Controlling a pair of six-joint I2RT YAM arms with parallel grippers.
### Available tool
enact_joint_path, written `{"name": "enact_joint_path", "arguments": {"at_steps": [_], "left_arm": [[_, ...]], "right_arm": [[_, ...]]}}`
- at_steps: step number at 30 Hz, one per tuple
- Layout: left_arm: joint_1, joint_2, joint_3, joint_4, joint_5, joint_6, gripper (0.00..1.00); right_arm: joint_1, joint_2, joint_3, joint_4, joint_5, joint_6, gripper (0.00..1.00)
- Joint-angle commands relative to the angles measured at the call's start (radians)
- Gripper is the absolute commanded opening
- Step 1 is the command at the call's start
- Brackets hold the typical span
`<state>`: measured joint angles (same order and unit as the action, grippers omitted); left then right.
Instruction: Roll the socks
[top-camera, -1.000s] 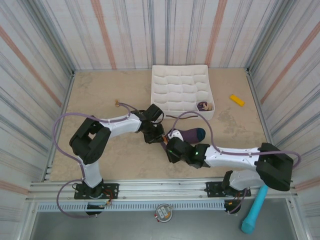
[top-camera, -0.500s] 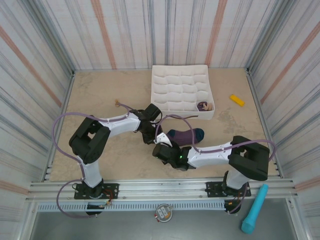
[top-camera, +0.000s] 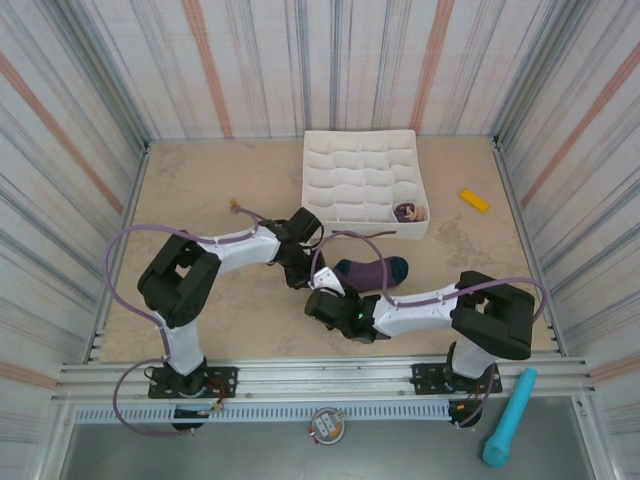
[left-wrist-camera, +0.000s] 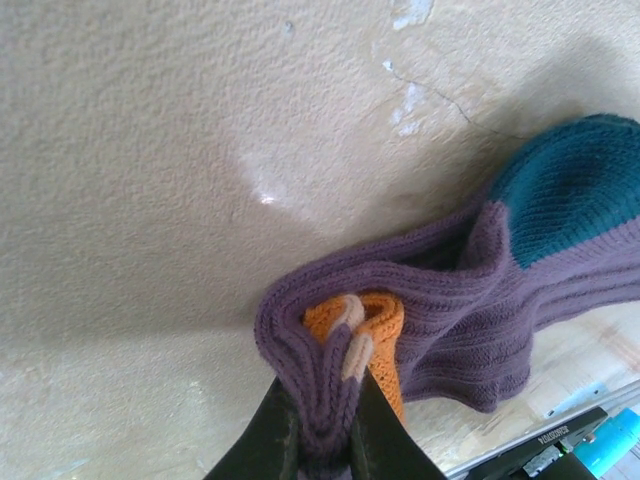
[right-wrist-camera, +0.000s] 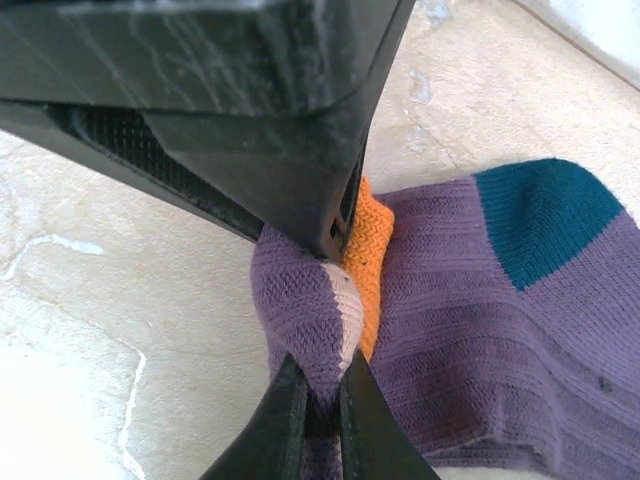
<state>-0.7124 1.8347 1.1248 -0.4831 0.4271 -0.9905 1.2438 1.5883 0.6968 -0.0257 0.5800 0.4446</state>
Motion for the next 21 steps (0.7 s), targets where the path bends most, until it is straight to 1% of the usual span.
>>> {"name": "enact_joint_path", "arguments": {"at_steps": [1, 3, 4, 5, 6, 8, 10, 14, 17, 21], "left_arm": [[0.010, -0.036, -0.035, 0.001, -0.001, 0.004, 0.27], [0.010, -0.059, -0.041, 0.005, -0.013, 0.005, 0.35], [0.010, -0.068, -0.043, 0.005, -0.014, 0.005, 0.40], [0.010, -0.082, -0.049, 0.006, -0.018, 0.006, 0.48], [0.010, -0.094, -0.058, 0.007, -0.019, 0.006, 0.53], [0.010, -0.122, -0.083, 0.028, -0.014, 0.005, 0.58], [0.010, -0.161, -0.120, 0.066, -0.019, -0.003, 0.61], [0.010, -0.254, -0.199, 0.153, -0.057, 0.002, 0.66], [0.010, -0.298, -0.242, 0.227, -0.070, 0.019, 0.66], [0.004, -0.295, -0.242, 0.254, -0.094, 0.060, 0.64]], "right_arm": [[-0.027, -0.028, -0.056, 0.025, -0.099, 0.046, 0.01], [-0.063, -0.054, -0.099, 0.058, -0.172, 0.078, 0.00], [-0.078, -0.068, -0.116, 0.079, -0.204, 0.090, 0.00], [-0.099, -0.082, -0.140, 0.097, -0.249, 0.106, 0.00], [-0.127, -0.094, -0.161, 0.117, -0.306, 0.119, 0.00], [-0.181, -0.111, -0.197, 0.157, -0.403, 0.145, 0.00], [-0.230, -0.123, -0.228, 0.186, -0.484, 0.177, 0.00], [-0.365, -0.109, -0.284, 0.267, -0.695, 0.248, 0.00], [-0.446, -0.079, -0.308, 0.329, -0.825, 0.304, 0.00], [-0.539, -0.027, -0.333, 0.436, -0.977, 0.393, 0.00]]}}
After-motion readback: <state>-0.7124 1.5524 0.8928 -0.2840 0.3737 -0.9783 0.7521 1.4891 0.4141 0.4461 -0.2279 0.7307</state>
